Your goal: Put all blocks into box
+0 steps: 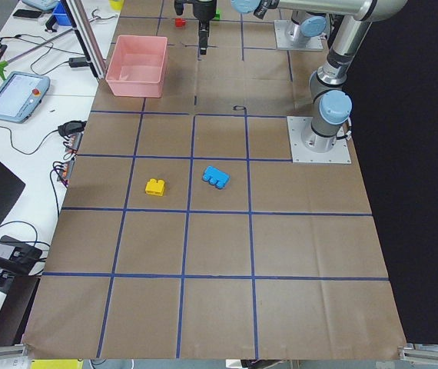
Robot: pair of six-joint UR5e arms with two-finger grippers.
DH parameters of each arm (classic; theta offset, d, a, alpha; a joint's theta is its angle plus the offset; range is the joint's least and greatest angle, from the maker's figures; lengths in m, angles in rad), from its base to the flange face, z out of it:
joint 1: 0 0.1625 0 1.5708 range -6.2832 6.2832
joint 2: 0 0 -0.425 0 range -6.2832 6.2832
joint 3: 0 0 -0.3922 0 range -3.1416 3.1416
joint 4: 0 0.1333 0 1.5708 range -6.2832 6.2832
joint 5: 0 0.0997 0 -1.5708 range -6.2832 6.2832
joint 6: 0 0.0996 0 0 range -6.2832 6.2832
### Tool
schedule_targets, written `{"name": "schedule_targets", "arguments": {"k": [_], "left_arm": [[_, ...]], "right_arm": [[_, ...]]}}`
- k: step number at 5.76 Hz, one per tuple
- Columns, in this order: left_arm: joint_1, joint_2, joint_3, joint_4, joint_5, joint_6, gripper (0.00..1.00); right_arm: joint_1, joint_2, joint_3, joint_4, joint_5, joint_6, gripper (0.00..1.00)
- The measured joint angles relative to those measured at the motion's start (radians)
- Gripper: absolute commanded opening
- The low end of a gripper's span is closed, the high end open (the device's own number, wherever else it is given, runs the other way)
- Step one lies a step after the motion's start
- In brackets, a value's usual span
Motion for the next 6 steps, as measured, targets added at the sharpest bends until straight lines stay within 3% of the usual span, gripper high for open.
{"name": "schedule_targets", "arguments": {"k": [6], "left_arm": [[0.008,0.011,-0.023,0.015,0.003,0.049,1.00]], "right_arm": [[-0.010,0.000,0.013,-0.004,-0.003,-0.007,1.00]]}}
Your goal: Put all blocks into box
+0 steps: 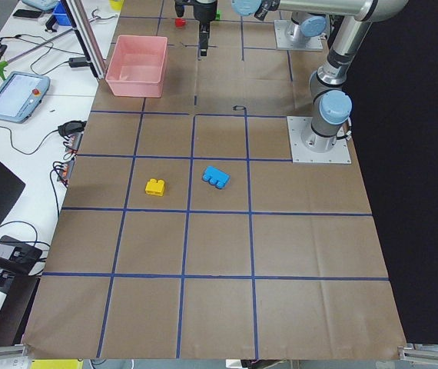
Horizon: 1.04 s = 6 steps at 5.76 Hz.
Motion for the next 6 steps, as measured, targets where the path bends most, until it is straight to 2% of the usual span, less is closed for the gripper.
{"name": "schedule_targets", "arguments": {"k": [2,4,5,6], "left_arm": [[0.081,0.013,-0.010,-0.002,0.003,0.199,1.00],[0.246,0.024,-0.035,-0.004,0.003,0.490,1.00],[0.353,0.029,-0.050,-0.005,0.003,0.672,1.00],[0.490,0.031,-0.061,-0.008,-0.001,0.870,0.99]], "right_arm": [[-0.056,-0.006,0.002,0.003,0.000,-0.070,1.00],[-0.211,-0.006,0.007,-0.014,0.007,-0.256,0.99],[-0.311,-0.002,0.042,-0.080,0.015,-0.381,0.99],[-0.400,-0.004,0.127,-0.204,0.019,-0.491,0.99]]}}
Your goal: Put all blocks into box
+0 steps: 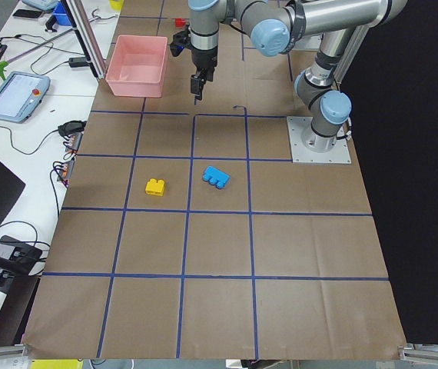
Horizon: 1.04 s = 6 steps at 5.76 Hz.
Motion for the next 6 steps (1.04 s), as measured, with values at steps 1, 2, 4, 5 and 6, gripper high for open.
{"name": "schedule_targets", "arguments": {"k": [1,2,4,5,6], "left_arm": [[0.122,0.002,-0.031,0.002,-0.005,0.153,0.99],[0.197,0.005,-0.083,0.026,-0.006,0.227,0.99],[0.231,-0.004,-0.174,0.106,-0.011,0.219,0.98],[0.232,-0.016,-0.230,0.184,-0.012,0.216,0.98],[0.232,-0.023,-0.293,0.279,-0.019,0.215,0.98]], "right_arm": [[-0.064,0.001,0.090,-0.128,-0.001,-0.050,0.99],[-0.124,0.007,0.157,-0.217,-0.001,-0.063,0.99],[-0.190,0.048,0.239,-0.270,0.012,-0.060,1.00],[-0.196,0.083,0.260,-0.287,0.014,-0.061,1.00],[-0.198,0.106,0.277,-0.306,0.012,-0.065,0.96]]}}
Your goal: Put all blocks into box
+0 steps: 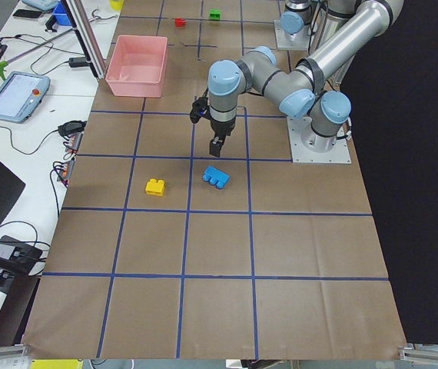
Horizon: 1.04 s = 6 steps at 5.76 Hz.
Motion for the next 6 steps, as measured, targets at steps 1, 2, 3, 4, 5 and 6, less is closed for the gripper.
{"name": "schedule_targets", "arguments": {"k": [1,2,3,4,5,6], "left_arm": [[-0.001,-0.008,-0.066,0.097,-0.024,0.001,0.98],[-0.001,-0.032,-0.111,0.178,-0.045,0.004,0.98],[-0.003,-0.081,-0.130,0.250,-0.052,0.006,0.98],[-0.011,-0.130,-0.137,0.306,-0.054,0.006,0.98],[-0.041,-0.162,-0.148,0.365,-0.053,0.007,0.98],[-0.070,-0.192,-0.171,0.445,-0.051,0.008,0.98]], "right_arm": [[-0.001,0.016,0.015,-0.038,-0.009,0.013,0.96],[-0.018,0.044,0.025,-0.116,-0.019,0.034,0.96],[-0.046,0.081,0.038,-0.205,-0.026,0.043,0.96],[-0.062,0.105,0.053,-0.265,-0.028,0.051,0.96],[-0.066,0.116,0.070,-0.304,-0.029,0.065,0.96],[-0.066,0.125,0.085,-0.333,-0.029,0.084,0.96]]}}
